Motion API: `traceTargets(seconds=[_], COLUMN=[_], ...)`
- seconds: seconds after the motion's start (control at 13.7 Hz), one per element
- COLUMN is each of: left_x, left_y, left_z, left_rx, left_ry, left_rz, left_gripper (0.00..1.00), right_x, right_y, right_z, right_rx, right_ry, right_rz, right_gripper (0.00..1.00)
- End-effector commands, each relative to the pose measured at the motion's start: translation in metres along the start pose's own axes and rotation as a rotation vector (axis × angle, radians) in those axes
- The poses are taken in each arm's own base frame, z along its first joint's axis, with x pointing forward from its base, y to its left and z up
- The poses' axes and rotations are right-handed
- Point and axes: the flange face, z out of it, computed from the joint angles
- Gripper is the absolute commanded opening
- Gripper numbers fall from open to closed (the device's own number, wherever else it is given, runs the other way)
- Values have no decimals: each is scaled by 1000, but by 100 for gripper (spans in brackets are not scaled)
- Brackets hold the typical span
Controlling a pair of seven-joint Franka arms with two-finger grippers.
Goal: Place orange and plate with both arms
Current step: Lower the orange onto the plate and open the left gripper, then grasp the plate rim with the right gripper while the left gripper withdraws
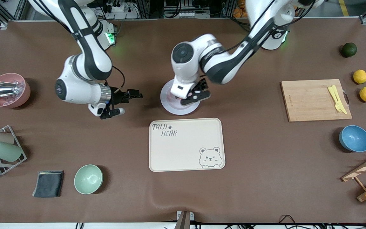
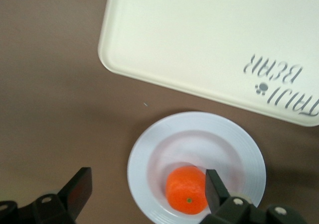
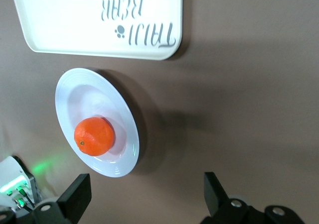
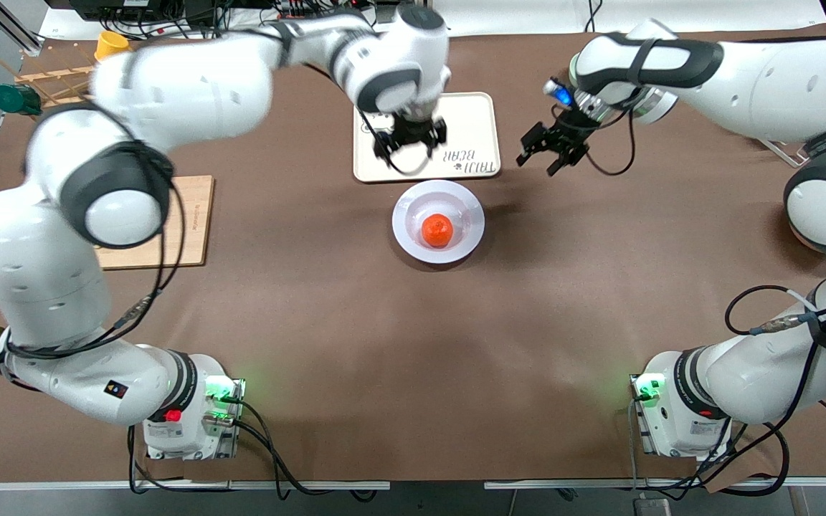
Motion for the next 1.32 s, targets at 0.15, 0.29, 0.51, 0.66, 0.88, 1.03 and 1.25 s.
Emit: traceTargets(seconds=[0.15, 0.29, 0.51, 0.66, 0.88, 1.03, 1.25], left_x=[41, 56, 67, 73, 96, 110, 119], left_y=[-60, -77, -89, -99, -128, -144, -162], left_z=[-73, -90, -100, -107, -125, -133, -140], left_rx=[-28, -45, -52, -40, -42, -46, -30], left_ry=[30, 53, 67, 71, 94, 102, 98], left_rz=[-41, -75, -101, -106, -37, -19, 16], left_gripper=[100, 100, 100, 100, 100, 100, 100], right_x=[-10, -18, -28, -30, -34, -36, -36], right_y=[-6, -3, -14, -15, -19, -21, -19], right_z=[57, 74, 104, 117, 133, 140, 143], right_rx=[64, 73, 106, 97, 139, 119, 117], right_ry=[2, -11, -14, -5, 2, 24, 22], right_rz=[102, 134, 183, 195, 242, 242, 246], right_gripper=[100, 100, 100, 100, 100, 100, 100])
